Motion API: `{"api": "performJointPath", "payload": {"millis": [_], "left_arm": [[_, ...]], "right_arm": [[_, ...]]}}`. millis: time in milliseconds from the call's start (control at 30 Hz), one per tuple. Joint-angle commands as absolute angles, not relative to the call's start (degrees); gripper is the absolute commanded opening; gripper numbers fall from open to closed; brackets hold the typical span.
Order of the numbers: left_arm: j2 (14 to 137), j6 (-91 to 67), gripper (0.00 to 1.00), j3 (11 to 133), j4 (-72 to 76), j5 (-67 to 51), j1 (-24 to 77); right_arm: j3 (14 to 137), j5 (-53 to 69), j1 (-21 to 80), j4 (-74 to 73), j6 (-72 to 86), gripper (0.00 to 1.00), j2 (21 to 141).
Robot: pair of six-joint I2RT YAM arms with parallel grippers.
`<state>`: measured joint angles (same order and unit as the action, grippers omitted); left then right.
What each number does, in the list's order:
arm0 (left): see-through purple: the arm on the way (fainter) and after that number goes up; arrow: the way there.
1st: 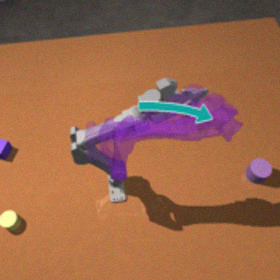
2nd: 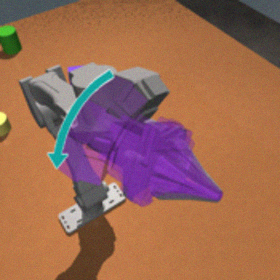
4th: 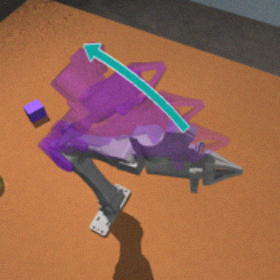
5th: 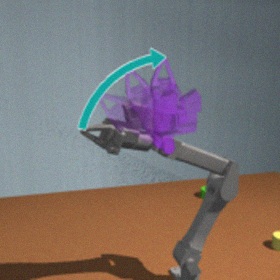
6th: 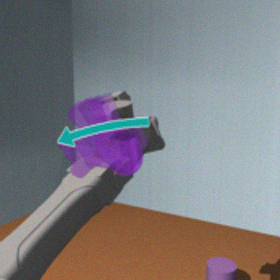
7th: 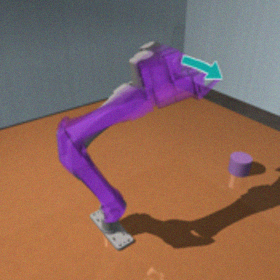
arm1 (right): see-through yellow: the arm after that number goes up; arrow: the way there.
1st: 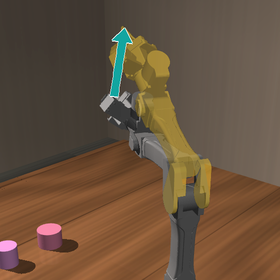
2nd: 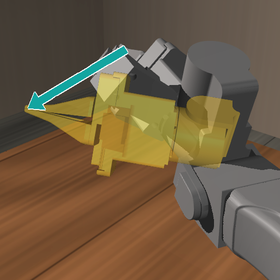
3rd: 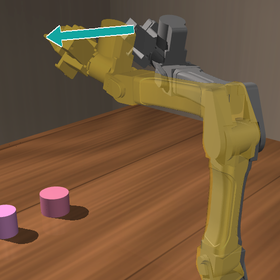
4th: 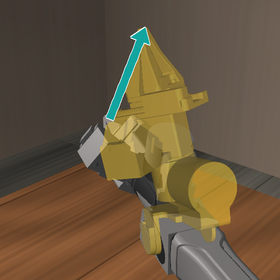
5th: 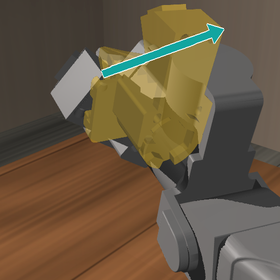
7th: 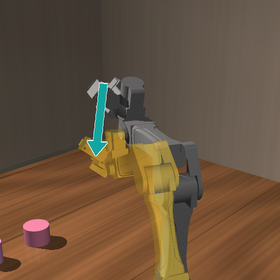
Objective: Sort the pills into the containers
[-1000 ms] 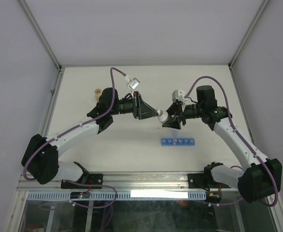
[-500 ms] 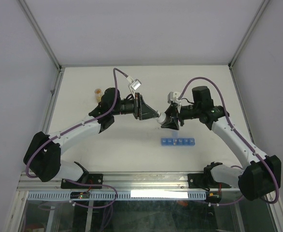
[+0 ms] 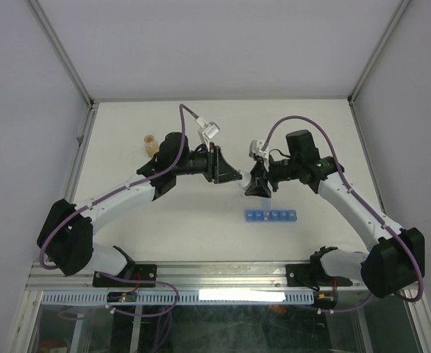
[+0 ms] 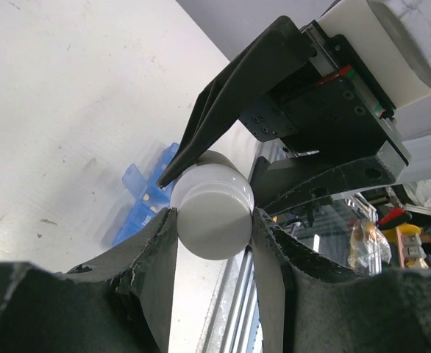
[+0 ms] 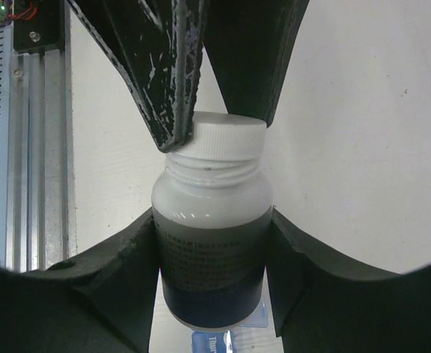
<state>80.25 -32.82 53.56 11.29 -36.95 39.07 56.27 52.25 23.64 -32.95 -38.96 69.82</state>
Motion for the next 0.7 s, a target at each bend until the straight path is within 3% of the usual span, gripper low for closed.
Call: {"api": "performJointPath", "payload": {"millis": [0, 667], "left_arm": [[80.5, -30.4, 0.29, 56.7, 8.7, -38.8, 41.3], [81.0, -30.9, 0.28, 58.1, 4.6, -37.7, 43.0]], "right_arm": [[59.7, 49.8, 24.1, -30.0, -38.7, 0.00, 70.1], [60.6, 49.8, 24.2, -29.5, -35.5, 0.00, 71.6]]}}
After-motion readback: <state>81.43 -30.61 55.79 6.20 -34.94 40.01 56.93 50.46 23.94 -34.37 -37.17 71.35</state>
